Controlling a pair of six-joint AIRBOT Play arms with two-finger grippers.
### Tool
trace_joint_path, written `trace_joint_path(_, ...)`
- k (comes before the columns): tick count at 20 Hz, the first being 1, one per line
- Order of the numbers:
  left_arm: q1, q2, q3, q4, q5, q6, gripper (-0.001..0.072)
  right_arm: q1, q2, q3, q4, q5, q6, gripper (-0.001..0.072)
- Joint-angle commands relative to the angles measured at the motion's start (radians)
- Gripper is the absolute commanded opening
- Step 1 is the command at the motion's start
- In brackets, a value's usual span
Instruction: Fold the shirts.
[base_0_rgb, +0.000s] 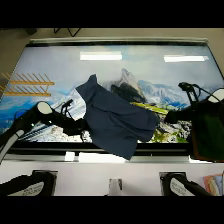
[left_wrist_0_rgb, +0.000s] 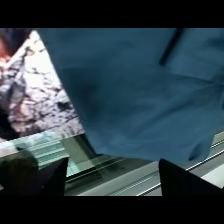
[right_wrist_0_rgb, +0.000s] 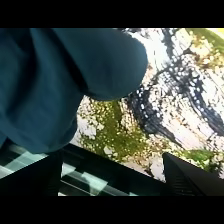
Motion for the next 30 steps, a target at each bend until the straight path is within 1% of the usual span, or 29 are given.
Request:
trace_joint_path(1,-0.094,-0.008,-0.108,-0.113,0.177,0.002,0.0678,0.059,-0.001,-0.039,0.020,0.058,-0.033,0.0680)
trace_joint_path(4,-0.145,-0.055,-0.107,-0.114,0.219,-0.016,0.0671,0.130,-0.001,-0.083,0.021,0.058,-0.033,0.0697)
trace_joint_path(7,-0.148,-0.082,-0.107,-0.116,0.233,-0.018,0.0660,0.171,-0.001,-0.129,0.039,0.053,-0.033,0.0699)
trace_joint_path(8,-0.148,-0.085,-0.107,-0.117,0.248,-0.037,0.0579,0.182,-0.001,-0.143,0.046,0.048,-0.033,0.0699)
trace_joint_path(9,-0.148,-0.089,-0.107,-0.118,0.264,-0.057,0.0484,0.196,-0.001,-0.156,0.049,0.036,-0.032,0.0699)
trace_joint_path(10,-0.151,-0.092,-0.107,-0.136,0.280,-0.054,0.0391,0.211,-0.001,-0.170,0.049,0.018,-0.027,0.0699)
trace_joint_path(11,-0.154,-0.092,-0.107,-0.161,0.289,-0.028,0.0229,0.225,-0.001,-0.184,0.049,-0.006,-0.013,0.0699)
trace_joint_path(12,-0.154,-0.092,-0.104,-0.187,0.288,0.014,0.0033,0.239,-0.001,-0.201,0.053,-0.039,0.006,0.0699)
trace_joint_path(13,-0.154,-0.087,-0.103,-0.217,0.286,0.073,0.0032,0.252,-0.001,-0.218,0.063,-0.074,0.022,0.0699)
trace_joint_path(14,-0.154,-0.078,-0.102,-0.230,0.287,0.108,0.0032,0.267,-0.001,-0.237,0.077,-0.112,0.038,0.0698)
trace_joint_path(16,-0.154,-0.053,-0.102,-0.229,0.288,0.110,0.0032,0.300,-0.001,-0.268,0.099,-0.190,0.058,0.0690)
trace_joint_path(18,-0.154,-0.030,-0.103,-0.229,0.290,0.111,0.0032,0.328,-0.005,-0.289,0.093,-0.259,0.113,0.0664)
trace_joint_path(19,-0.153,-0.020,-0.103,-0.228,0.293,0.111,0.0032,0.335,-0.017,-0.293,0.088,-0.273,0.147,0.0547)
trace_joint_path(20,-0.153,-0.009,-0.103,-0.225,0.298,0.111,0.0032,0.335,-0.030,-0.292,0.093,-0.271,0.172,0.0158)
trace_joint_path(21,-0.152,0.003,-0.102,-0.214,0.300,0.111,0.0031,0.335,-0.034,-0.289,0.102,-0.258,0.187,0.0025)
trace_joint_path(24,-0.104,0.060,-0.065,-0.105,0.276,0.110,0.0030,0.335,-0.004,-0.186,0.103,-0.131,0.065,0.0029)
trace_joint_path(26,-0.028,0.158,0.037,-0.013,0.253,0.109,0.0030,0.333,0.065,-0.018,0.061,-0.080,0.021,0.0028)
trace_joint_path(27,0.011,0.227,0.125,0.018,0.251,0.126,0.0030,0.333,0.112,0.096,0.043,-0.089,0.017,0.0028)
trace_joint_path(28,0.046,0.294,0.225,0.019,0.252,0.167,0.0030,0.333,0.156,0.213,0.028,-0.121,0.018,0.0028)
trace_joint_path(30,0.093,0.423,0.497,0.020,0.272,0.247,0.0030,0.333,0.243,0.462,0.017,-0.263,0.022,0.0029)
